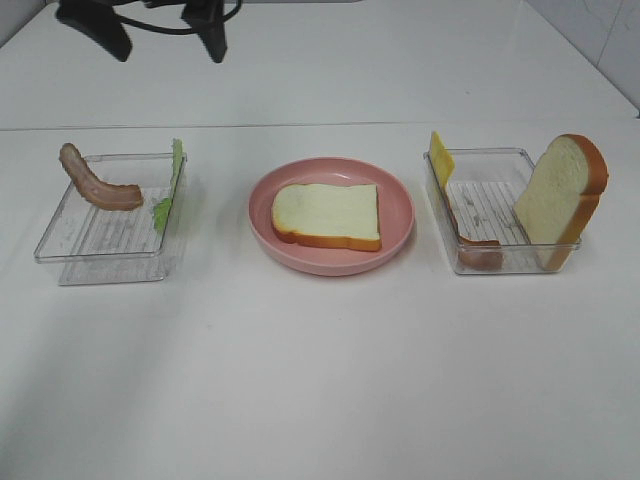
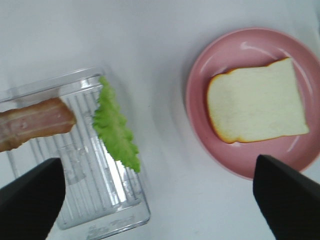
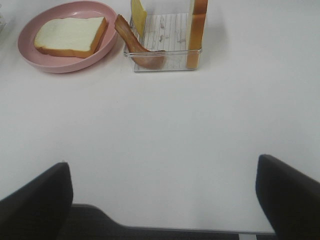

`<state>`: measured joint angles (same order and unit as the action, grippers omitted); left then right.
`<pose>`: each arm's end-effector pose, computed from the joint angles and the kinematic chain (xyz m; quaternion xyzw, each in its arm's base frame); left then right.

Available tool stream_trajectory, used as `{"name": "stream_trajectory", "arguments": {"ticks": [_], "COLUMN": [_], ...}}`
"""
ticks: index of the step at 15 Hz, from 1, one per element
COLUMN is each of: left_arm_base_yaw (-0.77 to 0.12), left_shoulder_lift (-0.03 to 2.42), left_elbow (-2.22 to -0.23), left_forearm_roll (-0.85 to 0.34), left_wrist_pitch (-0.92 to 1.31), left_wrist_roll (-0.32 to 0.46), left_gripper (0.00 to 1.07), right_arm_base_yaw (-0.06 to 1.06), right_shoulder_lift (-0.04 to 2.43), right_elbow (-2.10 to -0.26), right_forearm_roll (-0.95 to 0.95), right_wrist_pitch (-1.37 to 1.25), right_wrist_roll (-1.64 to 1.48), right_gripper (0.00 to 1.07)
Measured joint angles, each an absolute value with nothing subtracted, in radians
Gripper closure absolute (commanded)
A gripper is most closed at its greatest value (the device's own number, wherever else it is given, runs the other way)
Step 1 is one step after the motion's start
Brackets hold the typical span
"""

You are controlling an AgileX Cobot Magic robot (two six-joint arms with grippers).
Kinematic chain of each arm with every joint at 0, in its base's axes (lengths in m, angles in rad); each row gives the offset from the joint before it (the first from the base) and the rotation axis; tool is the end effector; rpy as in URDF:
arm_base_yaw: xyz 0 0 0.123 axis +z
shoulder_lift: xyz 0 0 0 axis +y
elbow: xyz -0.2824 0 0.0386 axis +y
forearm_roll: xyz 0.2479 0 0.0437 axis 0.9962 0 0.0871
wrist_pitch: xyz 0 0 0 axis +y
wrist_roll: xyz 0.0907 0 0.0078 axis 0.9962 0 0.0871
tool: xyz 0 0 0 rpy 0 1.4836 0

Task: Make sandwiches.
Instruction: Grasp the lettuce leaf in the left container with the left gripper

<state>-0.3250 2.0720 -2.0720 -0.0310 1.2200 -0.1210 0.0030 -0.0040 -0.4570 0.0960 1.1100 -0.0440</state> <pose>0.4312 -0.1481 0.3134 0.0974 0.9711 -0.0630 0.2084 -0.0032 0.0078 0.2616 -0.0226 0.8741 0.0380 0.4837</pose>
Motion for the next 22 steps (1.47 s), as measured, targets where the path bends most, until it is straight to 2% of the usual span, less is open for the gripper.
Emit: {"name": "stream_trajectory", "arguments": {"ticks": [3,6,15,20,22], "left_arm_base_yaw": [-0.294,-0.294,-0.293,-0.293,-0.293], "left_shoulder_lift": [2.078,2.133,2.341,2.43,2.439], "left_elbow": [-2.05,-2.05,-2.074,-2.157,-2.159], "left_forearm_roll": [-0.015,-0.009,-0.014,-0.018,-0.025], "left_wrist_pitch": [1.222,1.222,1.207,1.206,1.208], "left_wrist_roll": [-0.065,-0.057,-0.13,-0.136,-0.137], "left_gripper": [0.13,0.13,0.14,0.22,0.37], "right_arm_base_yaw": [0.003,0.003,0.003,0.003,0.003], "right_shoulder_lift": [-0.004,-0.004,-0.004,-0.004,-0.004], "right_elbow": [-0.457,-0.457,-0.457,-0.457,-0.457], "right_forearm_roll": [0.096,0.096,0.096,0.096,0.096], "right_wrist_pitch": [1.11,1.11,1.11,1.11,1.11], "right_wrist_roll": [-0.044,-0.044,-0.044,-0.044,-0.044], "right_gripper": [0.11,0.11,0.11,0.11,0.11]}}
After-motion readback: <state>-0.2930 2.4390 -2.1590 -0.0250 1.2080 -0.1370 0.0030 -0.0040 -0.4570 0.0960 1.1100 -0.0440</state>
